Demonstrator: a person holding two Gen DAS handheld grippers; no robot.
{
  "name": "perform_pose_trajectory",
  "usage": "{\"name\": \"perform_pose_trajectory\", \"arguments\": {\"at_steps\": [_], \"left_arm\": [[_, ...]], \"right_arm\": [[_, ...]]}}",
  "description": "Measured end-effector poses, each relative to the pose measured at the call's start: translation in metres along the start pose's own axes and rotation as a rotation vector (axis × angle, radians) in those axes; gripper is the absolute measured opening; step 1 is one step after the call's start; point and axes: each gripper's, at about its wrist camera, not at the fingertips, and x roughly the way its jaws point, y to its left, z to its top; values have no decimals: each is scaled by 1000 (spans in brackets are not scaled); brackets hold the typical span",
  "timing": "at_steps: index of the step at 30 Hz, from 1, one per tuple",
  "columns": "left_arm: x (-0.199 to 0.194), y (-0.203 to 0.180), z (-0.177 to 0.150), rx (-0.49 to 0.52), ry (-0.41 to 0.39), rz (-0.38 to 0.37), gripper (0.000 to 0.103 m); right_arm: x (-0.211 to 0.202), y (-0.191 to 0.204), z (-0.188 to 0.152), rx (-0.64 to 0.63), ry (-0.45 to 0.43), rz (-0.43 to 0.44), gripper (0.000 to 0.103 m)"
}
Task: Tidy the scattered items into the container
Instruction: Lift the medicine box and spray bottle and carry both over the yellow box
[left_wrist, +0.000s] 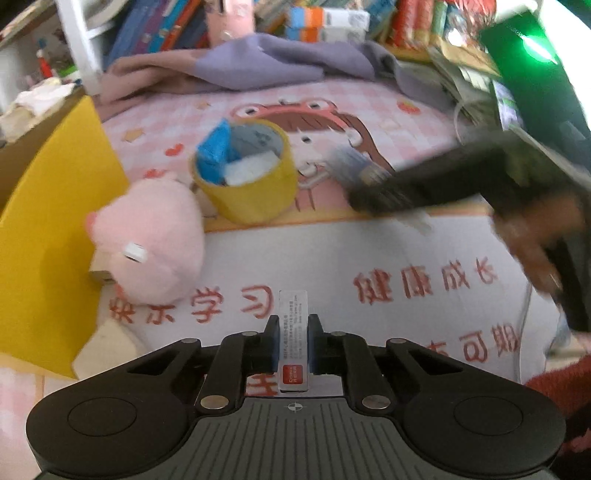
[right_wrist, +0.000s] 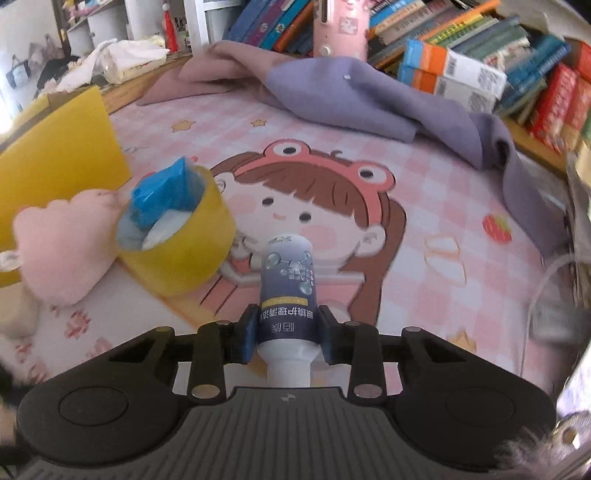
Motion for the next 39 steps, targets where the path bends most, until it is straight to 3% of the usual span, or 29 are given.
{"name": "perform_pose_trajectory", "arguments": {"at_steps": [7,21,32,39], "left_arm": [[-13,-3,5,9,-50,-25,13],[-62,12,1,-11,-185,-81,13],[-82,39,-30,50,-218,-154,13],[-115,73,-61,97,-274,-171,13]], "right_arm": [[-39,4,-33,54,24,23,31],[-111,23,-40,63,-118,-14,31],[-134,74,-53,130,-146,-37,31],[-147,119,-62,199,-174,-68,31]]}}
